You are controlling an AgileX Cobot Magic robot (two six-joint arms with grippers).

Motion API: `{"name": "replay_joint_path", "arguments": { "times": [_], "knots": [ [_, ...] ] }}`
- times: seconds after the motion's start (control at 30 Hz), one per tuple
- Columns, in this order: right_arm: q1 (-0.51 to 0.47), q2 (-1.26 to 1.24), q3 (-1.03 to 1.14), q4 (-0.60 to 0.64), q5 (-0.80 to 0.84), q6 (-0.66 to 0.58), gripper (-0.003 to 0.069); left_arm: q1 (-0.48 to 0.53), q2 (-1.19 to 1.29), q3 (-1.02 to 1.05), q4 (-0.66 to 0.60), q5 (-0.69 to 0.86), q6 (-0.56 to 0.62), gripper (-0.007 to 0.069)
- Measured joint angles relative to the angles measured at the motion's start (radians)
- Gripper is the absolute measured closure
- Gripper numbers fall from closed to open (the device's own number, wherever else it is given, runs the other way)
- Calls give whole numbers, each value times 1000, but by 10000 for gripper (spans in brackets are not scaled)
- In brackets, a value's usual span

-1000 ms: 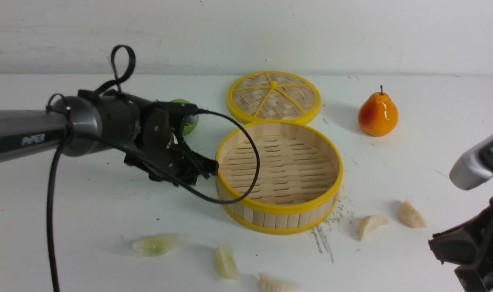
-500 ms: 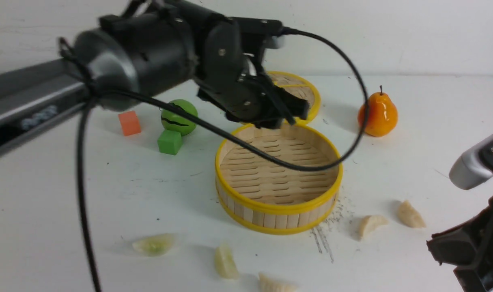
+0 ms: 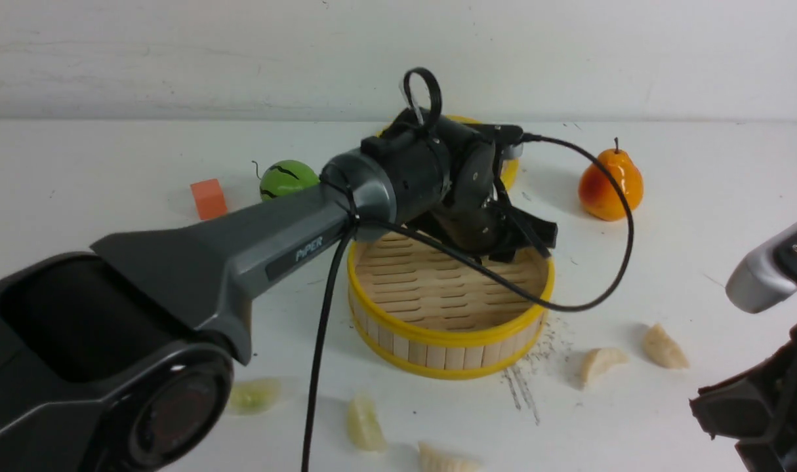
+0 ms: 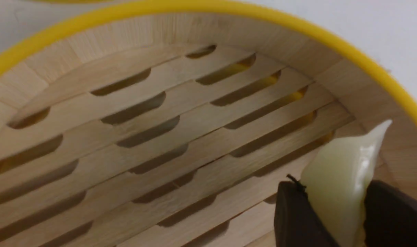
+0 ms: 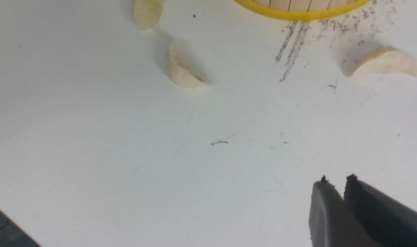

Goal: Put the dumplings into the steamer on the white table.
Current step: 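Place the dumpling into the bamboo steamer basket with the left gripper, then reach for and grasp a dumpling on the table with the left gripper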

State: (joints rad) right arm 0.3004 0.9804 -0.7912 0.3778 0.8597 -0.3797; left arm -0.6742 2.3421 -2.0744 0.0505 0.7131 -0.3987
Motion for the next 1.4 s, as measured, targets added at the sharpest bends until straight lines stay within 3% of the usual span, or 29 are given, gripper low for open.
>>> {"name": "replay_joint_path", "arguments": {
  "times": [0.1, 0.3, 0.4, 0.67, 0.8, 0.97, 1.1, 1.13, 1.4],
  "knots": [
    [0, 0, 0, 8, -13, 0, 581, 0, 33, -4, 7, 1, 0, 355],
    [0, 0, 0, 14, -16, 0, 575, 0, 26, -48, 27, 63, -8, 162],
    [0, 0, 0, 15, -17, 0, 575, 0, -14, -118, 50, 179, -4, 85],
    [0, 0, 0, 18, -18, 0, 570, 0, -245, -273, 105, 498, 168, 63],
    [0, 0, 0, 20, -19, 0, 565, 1, -341, -232, 118, 530, 206, 66],
    [0, 1, 0, 24, -20, 0, 564, 1, -515, -13, 113, 530, 234, 66],
    [0, 2, 0, 26, -20, 0, 564, 1, -706, 281, 138, 530, 210, 66],
    [0, 2, 0, 27, -20, 0, 564, 1, -798, 436, 149, 530, 184, 67],
    [0, 2, 0, 30, -24, 0, 562, 1, -934, 862, 158, 491, 201, 69]
  ]
}}
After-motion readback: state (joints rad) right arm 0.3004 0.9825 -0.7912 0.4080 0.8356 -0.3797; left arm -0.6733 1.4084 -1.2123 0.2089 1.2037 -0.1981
